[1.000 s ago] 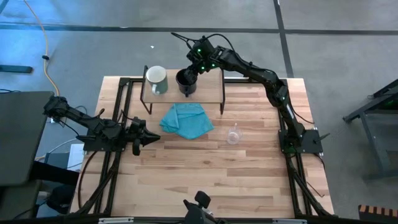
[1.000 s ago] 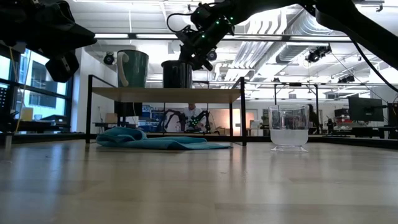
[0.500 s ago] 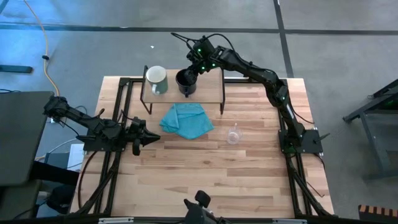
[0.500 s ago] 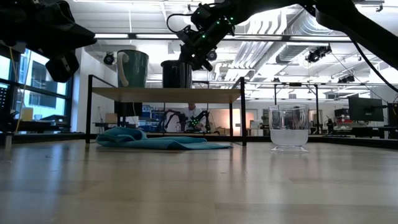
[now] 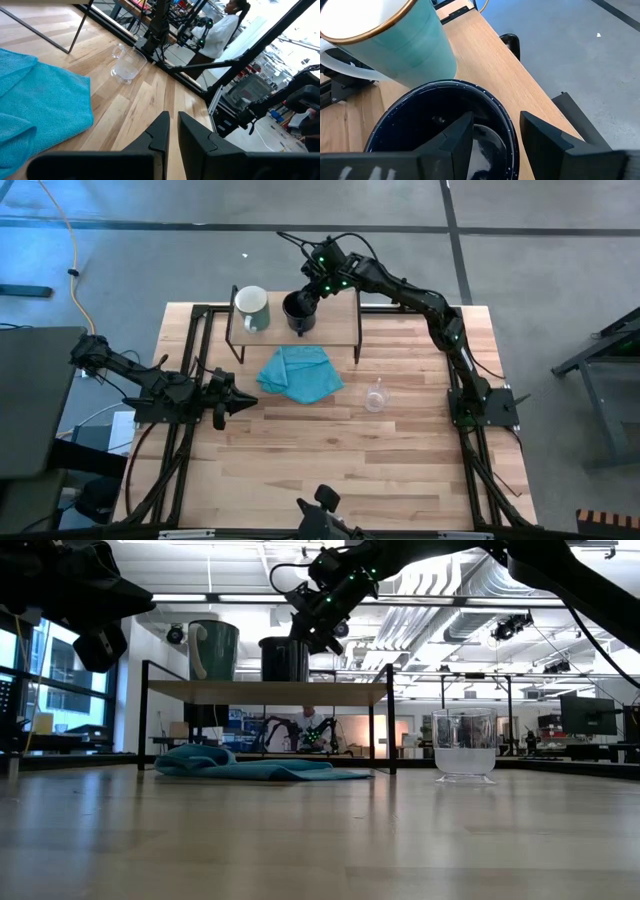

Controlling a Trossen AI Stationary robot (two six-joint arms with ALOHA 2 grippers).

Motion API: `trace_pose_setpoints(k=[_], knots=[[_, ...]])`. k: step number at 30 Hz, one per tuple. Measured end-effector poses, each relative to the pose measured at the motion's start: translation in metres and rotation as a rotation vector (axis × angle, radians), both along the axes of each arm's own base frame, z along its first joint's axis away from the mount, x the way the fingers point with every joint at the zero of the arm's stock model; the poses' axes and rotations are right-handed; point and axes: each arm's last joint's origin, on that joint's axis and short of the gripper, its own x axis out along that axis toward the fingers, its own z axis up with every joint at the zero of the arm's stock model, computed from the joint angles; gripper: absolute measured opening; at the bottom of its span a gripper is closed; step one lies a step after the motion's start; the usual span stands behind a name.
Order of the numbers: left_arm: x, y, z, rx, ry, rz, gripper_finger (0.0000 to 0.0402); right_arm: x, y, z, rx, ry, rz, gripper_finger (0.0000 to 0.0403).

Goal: Stack small to large cups/mugs on shelf
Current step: Put the blue mug on the shelf

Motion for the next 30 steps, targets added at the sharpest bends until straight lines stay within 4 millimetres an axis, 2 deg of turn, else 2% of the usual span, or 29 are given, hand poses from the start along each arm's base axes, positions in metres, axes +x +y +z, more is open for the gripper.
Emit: trace_pose_setpoints(k=[30], knots=[[0.0, 0.0, 0.0, 0.0, 0.0, 0.0, 0.0026, -0.0042, -0.0021, -0.0021, 0.02, 0.011, 0.083, 0.0154]])
